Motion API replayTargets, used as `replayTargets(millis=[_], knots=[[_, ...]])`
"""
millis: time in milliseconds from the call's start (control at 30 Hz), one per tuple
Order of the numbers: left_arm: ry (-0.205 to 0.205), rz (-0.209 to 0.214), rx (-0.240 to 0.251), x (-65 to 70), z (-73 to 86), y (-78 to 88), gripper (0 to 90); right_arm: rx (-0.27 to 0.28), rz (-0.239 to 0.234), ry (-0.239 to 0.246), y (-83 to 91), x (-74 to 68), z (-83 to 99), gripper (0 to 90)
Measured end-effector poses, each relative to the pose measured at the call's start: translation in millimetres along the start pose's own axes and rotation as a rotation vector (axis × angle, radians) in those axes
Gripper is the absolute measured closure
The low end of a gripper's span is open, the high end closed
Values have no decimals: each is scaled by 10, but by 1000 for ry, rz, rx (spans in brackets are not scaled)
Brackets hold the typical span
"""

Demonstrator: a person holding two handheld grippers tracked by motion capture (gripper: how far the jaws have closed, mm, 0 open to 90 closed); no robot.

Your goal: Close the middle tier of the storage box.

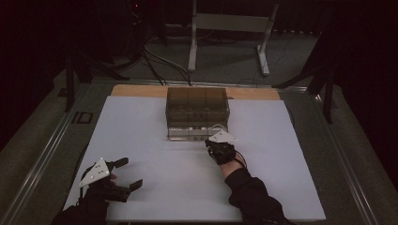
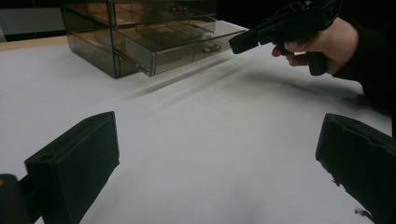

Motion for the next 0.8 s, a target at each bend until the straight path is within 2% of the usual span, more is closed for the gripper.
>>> replayTargets(millis=[167, 800], knots=[[-1, 0, 0, -2, -1, 2, 10, 18, 10, -1, -30, 26, -15, 900], [-1, -1, -1, -5, 0, 4, 10, 1, 25, -5, -127, 51, 2, 900]])
Point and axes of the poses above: each handheld gripper's, and its own axes: y roughly backward along the jaws, z roughly out of its underside, x roughly to its right, the point moved 10 cm from there along -y, roughly forward along the jaws, and after that the axes turned 15 degrees about x, right-handed, at the moved point
